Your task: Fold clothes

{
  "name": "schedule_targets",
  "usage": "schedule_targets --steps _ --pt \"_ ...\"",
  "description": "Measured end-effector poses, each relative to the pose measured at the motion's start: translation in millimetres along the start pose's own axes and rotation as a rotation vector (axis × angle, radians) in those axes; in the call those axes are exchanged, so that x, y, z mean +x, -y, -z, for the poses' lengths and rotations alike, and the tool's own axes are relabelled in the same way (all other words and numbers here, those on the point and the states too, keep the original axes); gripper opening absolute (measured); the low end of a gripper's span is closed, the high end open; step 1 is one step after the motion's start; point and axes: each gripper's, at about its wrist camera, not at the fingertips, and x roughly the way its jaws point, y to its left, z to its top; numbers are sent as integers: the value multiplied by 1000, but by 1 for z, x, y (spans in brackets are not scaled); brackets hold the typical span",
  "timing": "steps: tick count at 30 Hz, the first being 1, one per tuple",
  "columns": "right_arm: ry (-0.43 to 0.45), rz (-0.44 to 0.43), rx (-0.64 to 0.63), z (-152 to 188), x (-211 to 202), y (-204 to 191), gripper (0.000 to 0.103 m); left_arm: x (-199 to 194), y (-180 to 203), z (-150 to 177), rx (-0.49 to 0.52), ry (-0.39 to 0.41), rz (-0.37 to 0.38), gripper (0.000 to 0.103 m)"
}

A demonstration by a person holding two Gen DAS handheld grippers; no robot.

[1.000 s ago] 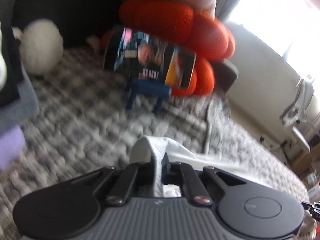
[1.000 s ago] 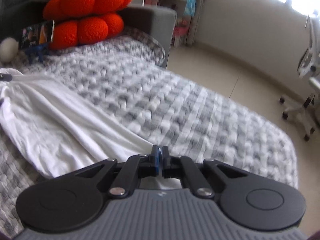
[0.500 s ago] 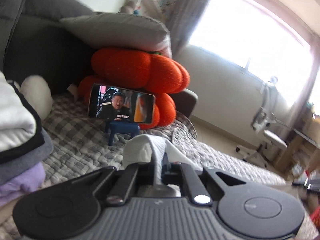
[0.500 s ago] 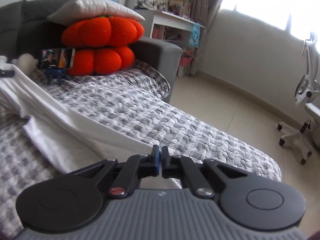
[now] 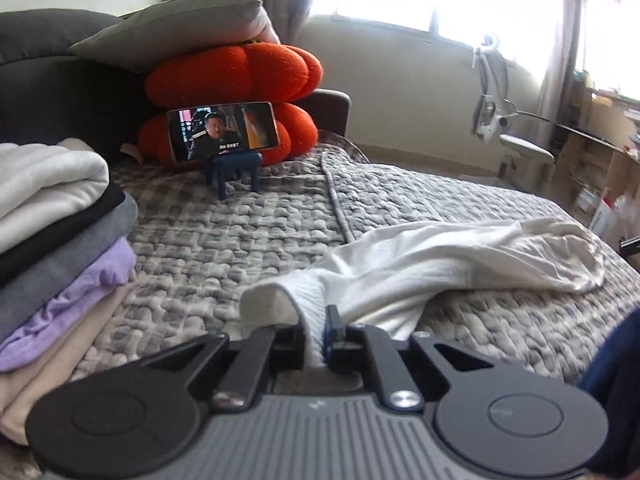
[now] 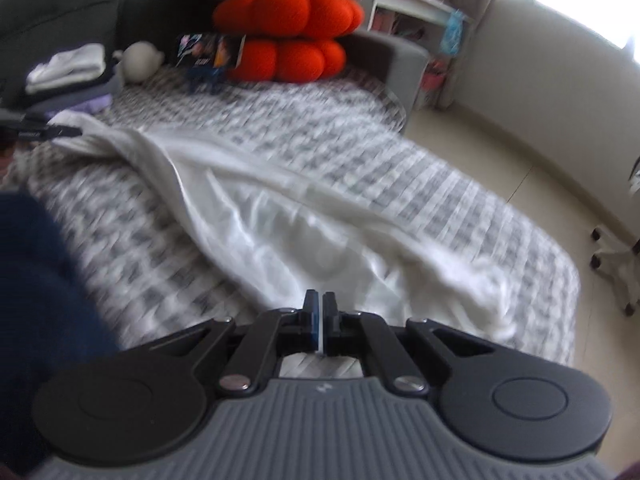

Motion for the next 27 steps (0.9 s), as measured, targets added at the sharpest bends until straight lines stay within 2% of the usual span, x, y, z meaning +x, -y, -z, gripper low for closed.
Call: schedule_targets --steps 2,5,7,10,11,12,13,14,16,19,21,23,24,25,27 --pt "-15 3 18 5 4 1 0 -2 -6 0 -15 -13 1 13" --pt "-22 29 91 9 13 13 1 -9 -15 -2 -46 -9 -11 25" --pt "-12 39 153 8 17 25 14 -21 -20 -2 -80 20 -2 35" --pt "27 50 180 0 20 35 18 -39 -32 -2 -162 64 40 39" --pt "42 53 174 -5 23 37 22 -44 -36 -1 -195 74 54 39" --pt "57 56 166 -11 26 38 41 -41 -38 -1 -218 65 53 39" --pt "65 58 132 -18 32 34 53 -37 -40 -1 -241 54 51 40" --pt "70 60 93 -27 39 31 54 -34 -42 -1 -263 44 48 42" --pt "83 32 8 -44 54 17 54 -19 -44 -3 -324 14 14 58" --pt "92 -52 -95 -69 79 -4 54 2 -51 -3 -448 8 53 65" --pt "80 -87 -143 -80 96 -15 54 16 -51 -1 -499 -20 60 66" --pt "64 -115 -181 -89 111 -24 54 31 -50 3 -525 -74 45 59" --pt "55 -125 -195 -92 118 -29 54 38 -49 4 -538 -101 38 35" --pt "52 -130 -211 -95 123 -33 54 30 -46 5 -511 -71 47 24" --pt "54 -154 -224 -100 128 -37 54 13 -38 6 -453 -6 66 23"
